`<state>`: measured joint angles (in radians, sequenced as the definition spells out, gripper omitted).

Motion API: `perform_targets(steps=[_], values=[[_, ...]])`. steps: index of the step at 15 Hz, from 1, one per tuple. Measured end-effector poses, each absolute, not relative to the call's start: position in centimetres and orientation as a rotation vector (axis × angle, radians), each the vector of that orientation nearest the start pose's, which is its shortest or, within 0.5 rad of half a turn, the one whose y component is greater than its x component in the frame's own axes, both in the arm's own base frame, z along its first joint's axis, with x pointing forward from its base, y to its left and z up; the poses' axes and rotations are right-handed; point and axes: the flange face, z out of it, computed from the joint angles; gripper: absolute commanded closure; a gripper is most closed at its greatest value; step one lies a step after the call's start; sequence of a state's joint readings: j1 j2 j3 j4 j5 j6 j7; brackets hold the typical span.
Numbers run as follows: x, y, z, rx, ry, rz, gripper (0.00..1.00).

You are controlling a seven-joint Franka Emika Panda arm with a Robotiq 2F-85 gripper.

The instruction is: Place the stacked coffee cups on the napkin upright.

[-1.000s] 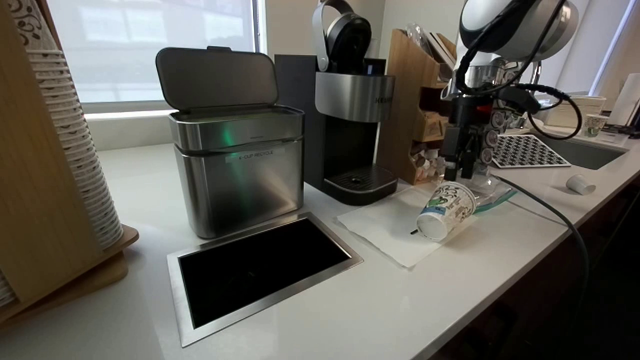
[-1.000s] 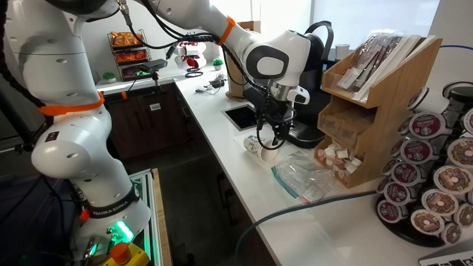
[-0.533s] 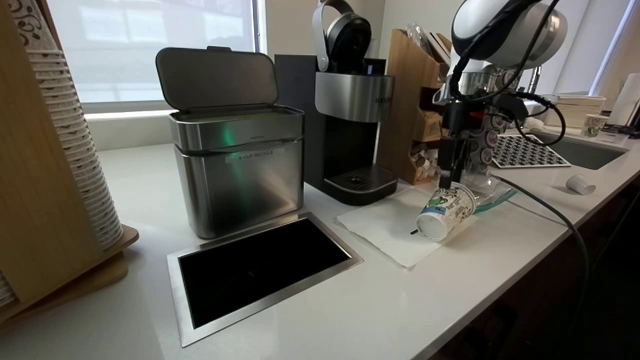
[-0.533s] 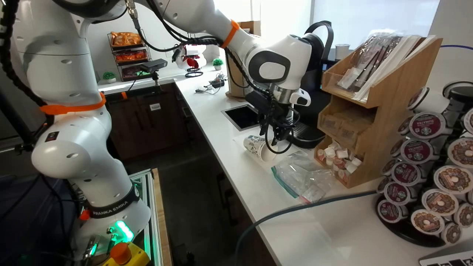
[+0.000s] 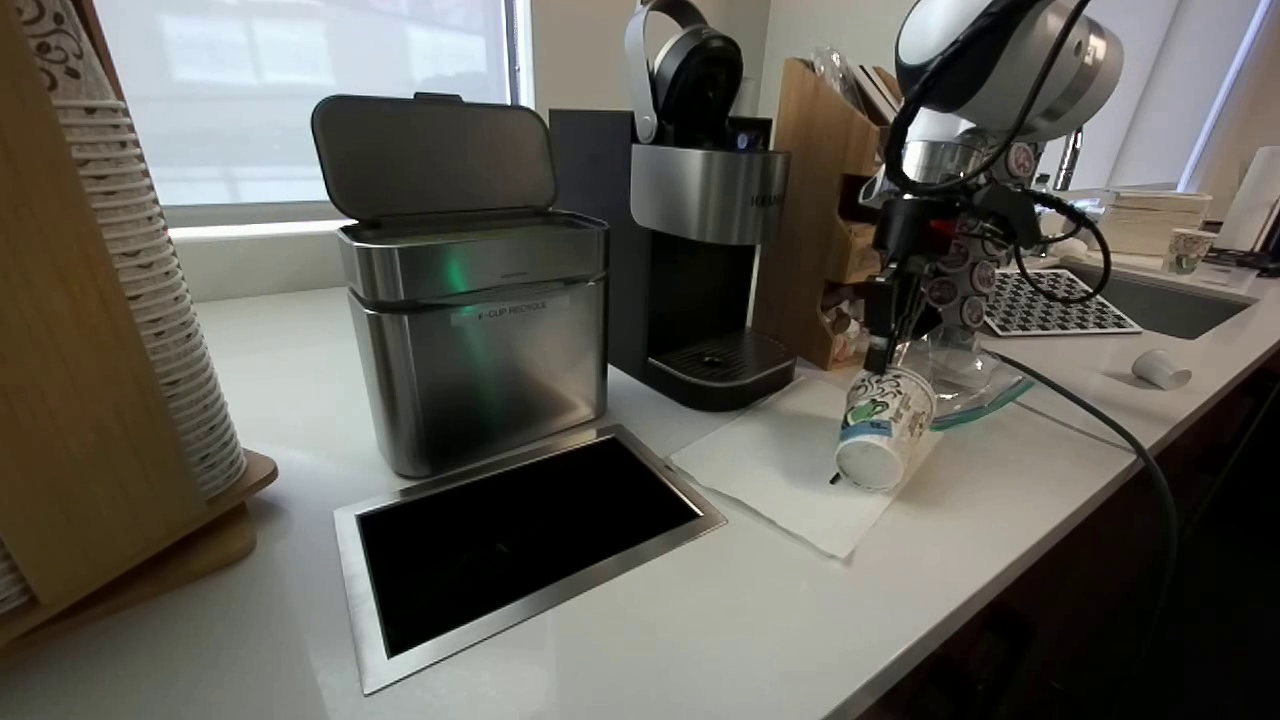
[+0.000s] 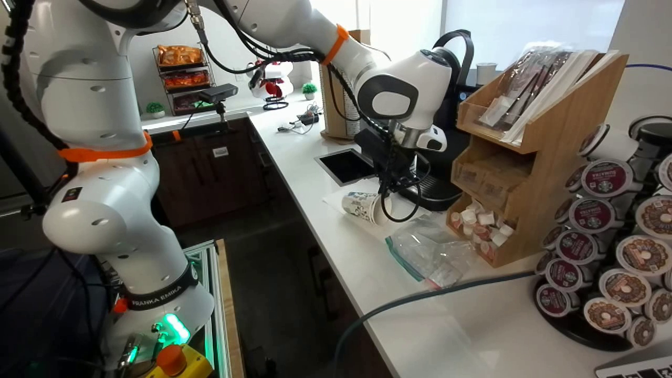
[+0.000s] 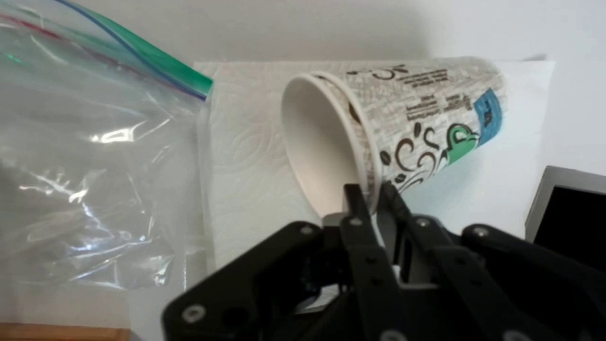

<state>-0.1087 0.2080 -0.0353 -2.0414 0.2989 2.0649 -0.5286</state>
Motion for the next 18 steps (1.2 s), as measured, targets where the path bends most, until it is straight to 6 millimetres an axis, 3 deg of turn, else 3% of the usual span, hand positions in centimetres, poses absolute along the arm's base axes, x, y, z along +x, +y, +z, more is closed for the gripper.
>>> perform_targets(steps=[9, 18], values=[[56.0, -7.4, 34.3, -2.839, -0.271, 0.094, 0.97], [54.5, -5.1, 39.6, -2.986, -0.211, 0.060, 0.97]])
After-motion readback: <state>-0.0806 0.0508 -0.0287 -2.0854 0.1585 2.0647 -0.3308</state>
